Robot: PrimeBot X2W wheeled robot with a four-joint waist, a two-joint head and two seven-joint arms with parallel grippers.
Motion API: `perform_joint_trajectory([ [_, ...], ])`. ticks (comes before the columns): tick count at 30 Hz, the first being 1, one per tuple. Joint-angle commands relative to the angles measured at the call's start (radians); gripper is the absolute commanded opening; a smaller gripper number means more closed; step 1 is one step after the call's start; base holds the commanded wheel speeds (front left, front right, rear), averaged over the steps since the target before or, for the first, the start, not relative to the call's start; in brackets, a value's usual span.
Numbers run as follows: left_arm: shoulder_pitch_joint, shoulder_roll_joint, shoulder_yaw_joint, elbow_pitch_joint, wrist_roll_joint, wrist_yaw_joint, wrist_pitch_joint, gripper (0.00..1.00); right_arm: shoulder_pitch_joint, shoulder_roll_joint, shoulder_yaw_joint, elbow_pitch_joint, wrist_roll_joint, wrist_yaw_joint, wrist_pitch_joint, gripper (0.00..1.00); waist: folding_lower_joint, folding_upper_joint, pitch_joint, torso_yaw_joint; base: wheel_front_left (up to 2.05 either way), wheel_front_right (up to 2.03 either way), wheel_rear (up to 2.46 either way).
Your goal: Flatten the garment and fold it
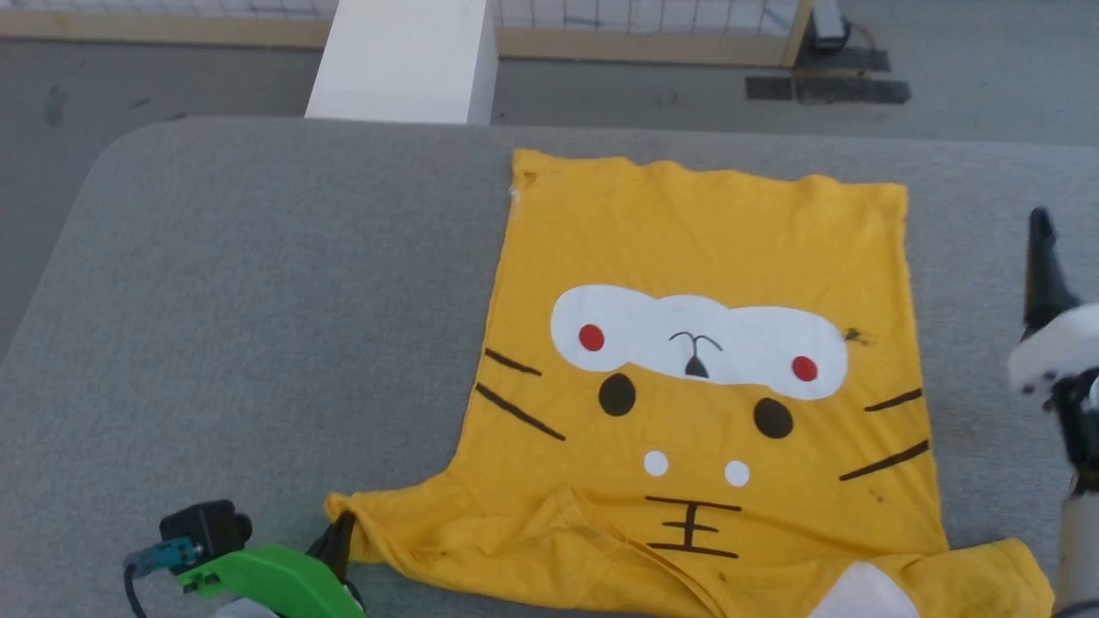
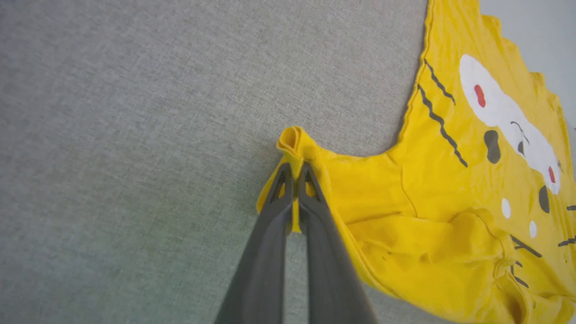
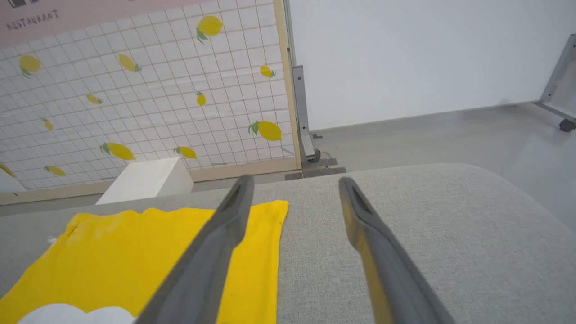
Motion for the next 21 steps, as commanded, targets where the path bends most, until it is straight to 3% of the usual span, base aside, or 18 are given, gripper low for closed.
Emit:
perform_joint_trajectory([
  [1,-0.028,-0.007,-0.010,-0.007,0.011,-0.010,-0.010,0.00,-0.057,-0.023,-0.011,0.047,0.011,-0.001,0.002,1.00,0.0001,0.0000,0.091,0.088,0.00,0.00,0.00],
  [6,-0.068,-0.023,-0.052,-0.019,0.015,-0.031,-0.023,0.00,-0.217,-0.112,-0.027,0.208,0.011,-0.001,0.082,1.00,0.0001,0.0000,0.162,0.164,0.00,0.00,0.00],
  [12,-0.103,-0.041,-0.103,-0.045,0.015,-0.054,-0.040,0.00,-0.354,-0.207,-0.077,0.334,-0.021,-0.001,0.286,1.00,0.0001,0.0000,0.240,0.255,0.00,0.00,0.00],
  [17,-0.116,-0.048,-0.126,-0.059,0.013,-0.060,-0.050,0.00,-0.438,-0.239,-0.127,0.363,-0.088,-0.001,0.435,1.00,0.0001,0.0000,0.300,0.297,0.00,0.00,0.00],
  [21,-0.116,-0.051,-0.134,-0.059,0.010,-0.058,-0.052,0.00,-0.480,-0.225,-0.155,0.346,-0.171,-0.001,0.551,1.00,0.0001,0.0000,0.336,0.306,0.00,0.00,0.00],
])
